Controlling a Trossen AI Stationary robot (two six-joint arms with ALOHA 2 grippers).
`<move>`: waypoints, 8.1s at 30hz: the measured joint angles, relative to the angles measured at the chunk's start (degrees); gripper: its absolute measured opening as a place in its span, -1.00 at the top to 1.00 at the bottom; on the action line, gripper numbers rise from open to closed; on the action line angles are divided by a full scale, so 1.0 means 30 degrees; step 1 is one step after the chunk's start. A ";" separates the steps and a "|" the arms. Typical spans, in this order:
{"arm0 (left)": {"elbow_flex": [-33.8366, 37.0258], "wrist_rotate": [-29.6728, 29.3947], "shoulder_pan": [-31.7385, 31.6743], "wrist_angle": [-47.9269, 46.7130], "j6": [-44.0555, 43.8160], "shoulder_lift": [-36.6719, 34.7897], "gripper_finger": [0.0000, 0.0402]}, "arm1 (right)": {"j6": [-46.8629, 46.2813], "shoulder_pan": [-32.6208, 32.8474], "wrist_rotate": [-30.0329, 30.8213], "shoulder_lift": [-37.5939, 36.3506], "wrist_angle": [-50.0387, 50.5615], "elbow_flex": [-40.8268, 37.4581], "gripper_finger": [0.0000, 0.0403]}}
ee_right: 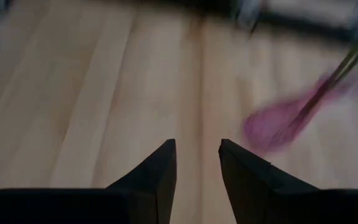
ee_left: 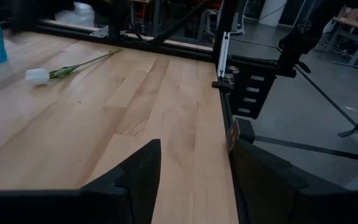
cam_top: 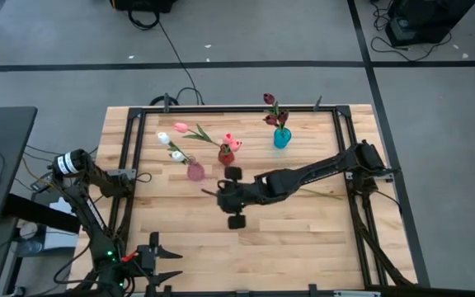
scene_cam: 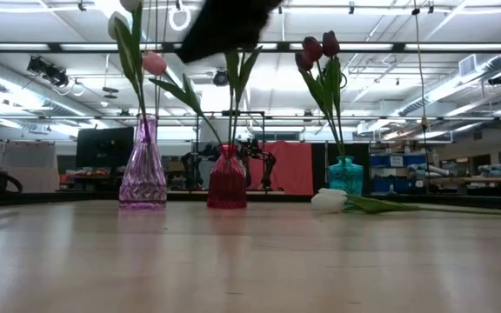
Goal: Sort flowers into vase by color
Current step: Put the white tulip into the pink vase, then return to Home Position
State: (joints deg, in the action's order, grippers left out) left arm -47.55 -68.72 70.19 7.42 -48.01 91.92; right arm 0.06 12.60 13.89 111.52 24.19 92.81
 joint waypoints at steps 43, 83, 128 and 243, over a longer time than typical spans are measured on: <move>0.0000 0.0921 -0.0415 -0.0073 0.0502 -0.0001 -0.03 | -0.9454 -0.3789 -0.3472 -0.7575 0.5351 -1.5965 0.52; -0.0007 0.0366 -0.0393 -0.0664 0.0503 -0.0007 -0.03 | 0.5821 0.0188 -0.0715 -0.2362 -2.5989 -1.1770 0.97; -0.0007 0.0425 -0.0393 -0.0386 0.0503 -0.0007 -0.03 | 0.3040 -0.3942 -0.0430 0.1603 -1.8205 -0.3465 0.36; 0.7779 -0.7072 -0.1274 -1.9144 -0.5300 -2.5200 0.20 | -0.3899 -1.4737 -1.8169 -1.8857 -2.0363 -2.3865 0.32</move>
State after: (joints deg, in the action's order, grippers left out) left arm -24.21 -89.93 66.37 -50.01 -63.91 16.32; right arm -11.64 -31.61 -40.62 54.95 -36.90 21.21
